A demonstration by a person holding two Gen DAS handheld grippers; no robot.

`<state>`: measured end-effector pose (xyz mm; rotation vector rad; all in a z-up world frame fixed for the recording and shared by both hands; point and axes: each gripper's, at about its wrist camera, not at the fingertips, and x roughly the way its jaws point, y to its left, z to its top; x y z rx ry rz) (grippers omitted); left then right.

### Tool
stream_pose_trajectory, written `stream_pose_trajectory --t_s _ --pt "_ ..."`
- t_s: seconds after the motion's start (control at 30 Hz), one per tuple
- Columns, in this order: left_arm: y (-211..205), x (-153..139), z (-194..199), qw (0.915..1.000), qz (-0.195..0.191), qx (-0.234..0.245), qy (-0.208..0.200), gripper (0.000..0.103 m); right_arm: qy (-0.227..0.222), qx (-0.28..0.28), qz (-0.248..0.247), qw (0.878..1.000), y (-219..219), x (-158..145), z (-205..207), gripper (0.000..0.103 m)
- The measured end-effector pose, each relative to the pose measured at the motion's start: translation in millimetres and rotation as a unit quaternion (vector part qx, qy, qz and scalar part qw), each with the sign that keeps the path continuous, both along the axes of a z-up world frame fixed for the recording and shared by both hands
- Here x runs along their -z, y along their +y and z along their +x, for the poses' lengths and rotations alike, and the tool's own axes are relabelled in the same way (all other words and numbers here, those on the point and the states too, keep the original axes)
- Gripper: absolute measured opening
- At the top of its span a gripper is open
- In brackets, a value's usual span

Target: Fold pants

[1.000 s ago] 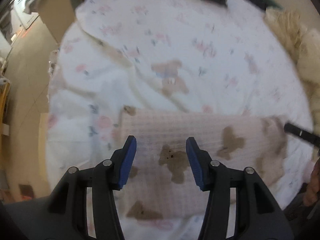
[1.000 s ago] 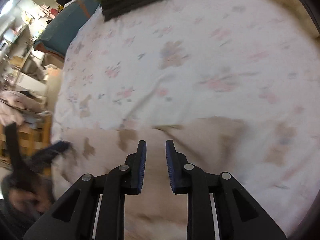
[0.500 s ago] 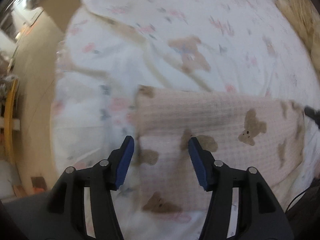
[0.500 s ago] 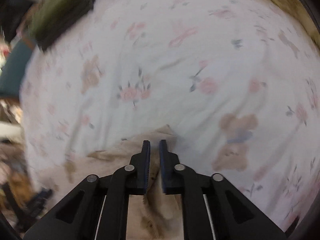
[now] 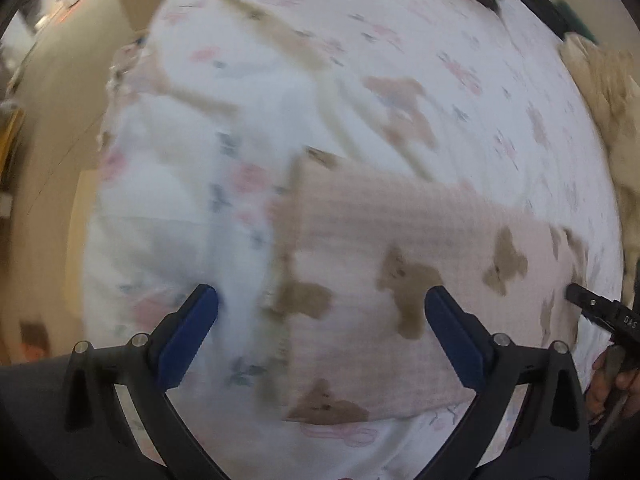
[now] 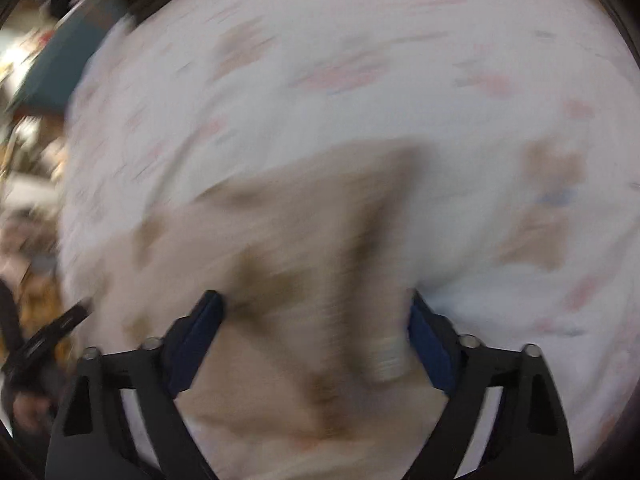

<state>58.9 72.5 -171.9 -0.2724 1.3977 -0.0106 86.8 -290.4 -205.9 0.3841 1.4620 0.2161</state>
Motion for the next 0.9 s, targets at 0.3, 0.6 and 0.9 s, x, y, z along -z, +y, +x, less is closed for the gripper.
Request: stream_pose_trajectory --t_s 0.3,0.6,0.9 --pt "-33.6 2.5 -0.2 0.9981 0.006 0.060 -0.015 0.058 -0.016 -0.005 -0.031 0.999 2.7 2.2 -12.1 0.052" --pt "-44.3 -34.2 2.3 0.9949 -0.040 0.081 -0.043 0.010 -0.070 0.002 0.001 0.998 7.8 -28.0 -7.8 0.010" --pt "-28.6 -148.6 43.0 0.9775 -0.045 0.081 -0.189 0.010 -0.213 0.010 0.064 0.975 8.5 -132.6 14.9 0.010"
